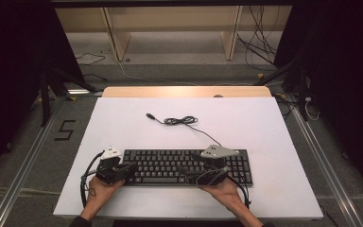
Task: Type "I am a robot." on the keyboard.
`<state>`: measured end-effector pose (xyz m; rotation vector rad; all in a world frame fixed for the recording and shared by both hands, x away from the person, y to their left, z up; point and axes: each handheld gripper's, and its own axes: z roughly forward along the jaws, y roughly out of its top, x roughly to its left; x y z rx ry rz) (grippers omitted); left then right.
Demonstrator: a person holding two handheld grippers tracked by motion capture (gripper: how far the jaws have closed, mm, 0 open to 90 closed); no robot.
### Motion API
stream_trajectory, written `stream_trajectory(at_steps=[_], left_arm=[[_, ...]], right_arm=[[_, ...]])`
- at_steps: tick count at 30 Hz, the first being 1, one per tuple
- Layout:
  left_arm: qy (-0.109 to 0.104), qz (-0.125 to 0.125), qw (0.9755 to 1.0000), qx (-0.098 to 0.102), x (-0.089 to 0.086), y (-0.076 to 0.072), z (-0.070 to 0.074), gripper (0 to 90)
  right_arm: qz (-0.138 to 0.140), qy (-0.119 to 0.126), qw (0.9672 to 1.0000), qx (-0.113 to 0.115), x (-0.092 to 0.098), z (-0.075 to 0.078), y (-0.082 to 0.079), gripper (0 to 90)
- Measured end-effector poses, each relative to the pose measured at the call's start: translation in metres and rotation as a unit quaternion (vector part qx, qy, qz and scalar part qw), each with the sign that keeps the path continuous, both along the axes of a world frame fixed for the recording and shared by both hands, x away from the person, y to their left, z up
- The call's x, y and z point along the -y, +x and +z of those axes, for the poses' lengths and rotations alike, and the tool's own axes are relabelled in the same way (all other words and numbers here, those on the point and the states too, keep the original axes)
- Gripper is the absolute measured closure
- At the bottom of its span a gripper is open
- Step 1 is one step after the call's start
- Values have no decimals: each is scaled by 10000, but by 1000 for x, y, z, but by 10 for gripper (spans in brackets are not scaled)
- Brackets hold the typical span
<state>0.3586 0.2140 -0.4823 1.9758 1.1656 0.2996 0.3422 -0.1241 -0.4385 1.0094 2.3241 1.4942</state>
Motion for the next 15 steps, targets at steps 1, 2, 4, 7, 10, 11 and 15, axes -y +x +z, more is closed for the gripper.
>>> stream_trajectory(at_steps=[1,2,4,7,10,11,15], left_arm=[[-96,27,9999,14,0,-1,1,860],[-90,28,9999,55,-1,-1,3,838],[-204,65,9997,148,-2,-3,7,761],[-479,162,9984,248,-6,-6,13,657],[-719,144,9965,401,-9,-11,18,589],[-779,154,9959,438,-10,-14,20,542],[-978,108,9930,656,-10,-21,24,446]], right_arm=[[-1,3,10000,6,0,0,0,301],[-1,3,10000,18,0,0,0,301],[-11,37,10000,39,0,0,0,301],[-15,46,10000,46,0,0,0,299],[0,31,10000,52,-1,0,-1,298],[6,31,10000,56,-1,0,-1,298],[33,33,10000,82,-3,-1,-1,298]])
